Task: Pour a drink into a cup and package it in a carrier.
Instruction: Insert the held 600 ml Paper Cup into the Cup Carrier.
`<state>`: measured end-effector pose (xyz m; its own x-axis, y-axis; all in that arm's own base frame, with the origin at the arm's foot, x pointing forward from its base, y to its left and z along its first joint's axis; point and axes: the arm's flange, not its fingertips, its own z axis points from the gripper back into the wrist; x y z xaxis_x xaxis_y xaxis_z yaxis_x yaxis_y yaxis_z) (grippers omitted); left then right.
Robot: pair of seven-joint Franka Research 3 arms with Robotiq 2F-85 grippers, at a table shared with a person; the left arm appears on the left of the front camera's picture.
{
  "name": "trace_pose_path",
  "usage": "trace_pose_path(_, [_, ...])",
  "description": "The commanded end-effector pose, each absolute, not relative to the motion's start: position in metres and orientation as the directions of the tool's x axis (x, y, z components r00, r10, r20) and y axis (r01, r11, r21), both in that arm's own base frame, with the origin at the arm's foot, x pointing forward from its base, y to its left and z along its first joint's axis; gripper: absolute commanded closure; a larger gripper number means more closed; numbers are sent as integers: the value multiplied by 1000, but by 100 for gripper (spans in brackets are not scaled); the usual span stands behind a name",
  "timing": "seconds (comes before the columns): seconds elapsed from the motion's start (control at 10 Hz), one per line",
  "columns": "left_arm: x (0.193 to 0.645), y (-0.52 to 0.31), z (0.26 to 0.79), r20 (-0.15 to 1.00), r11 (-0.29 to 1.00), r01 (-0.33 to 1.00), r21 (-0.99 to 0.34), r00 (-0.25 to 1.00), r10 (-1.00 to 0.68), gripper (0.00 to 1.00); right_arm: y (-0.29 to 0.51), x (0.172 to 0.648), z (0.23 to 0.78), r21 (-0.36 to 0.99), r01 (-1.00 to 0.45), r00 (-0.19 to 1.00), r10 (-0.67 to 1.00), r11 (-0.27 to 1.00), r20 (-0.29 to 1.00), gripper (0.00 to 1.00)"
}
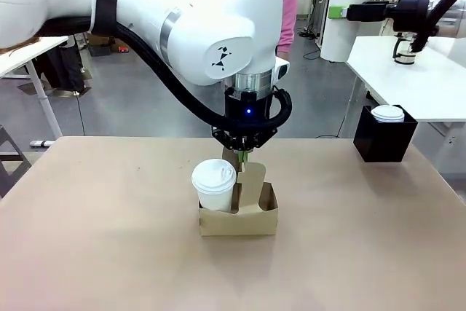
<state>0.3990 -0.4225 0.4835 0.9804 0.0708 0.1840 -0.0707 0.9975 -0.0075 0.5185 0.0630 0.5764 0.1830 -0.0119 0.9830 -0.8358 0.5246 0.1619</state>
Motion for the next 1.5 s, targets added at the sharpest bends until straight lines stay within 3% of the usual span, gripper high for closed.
trace_pose_path(0.0, [398,-421,485,189,997,-73,-15,979,74,98,62,518,580,154,-842,172,-14,517,985,19])
trace_pose_path(0.4, [398,-421,485,189,997,-73,-15,979,74,98,62,518,580,154,-842,172,-14,517,985,19])
trace_pose_path(0.5, [400,-423,486,188,997,-71,-12,980,72,38,62,518,580,154,-842,172,-14,517,985,19])
trace_pose_path(0.6, [400,-414,488,174,999,-49,-24,983,53,39,62,518,580,154,-842,172,-14,517,985,19])
trace_pose_path(0.7, [400,-407,498,153,999,-5,-49,988,13,0,63,519,576,162,-836,183,-12,524,983,19])
trace_pose_path(0.9, [396,-389,533,107,989,109,-97,989,-98,0,66,538,541,160,-905,181,14,395,983,19])
trace_pose_path(1.0, [394,-375,549,94,976,167,-141,983,-155,14,74,539,526,137,-931,148,6,337,989,19])
trace_pose_path(1.2, [397,-338,561,63,943,284,-174,959,-277,0,96,531,499,52,-982,51,-10,180,999,19])
trace_pose_path(1.4, [403,-299,568,37,835,532,-144,846,-532,0,131,516,478,-48,-999,-47,36,20,998,19])
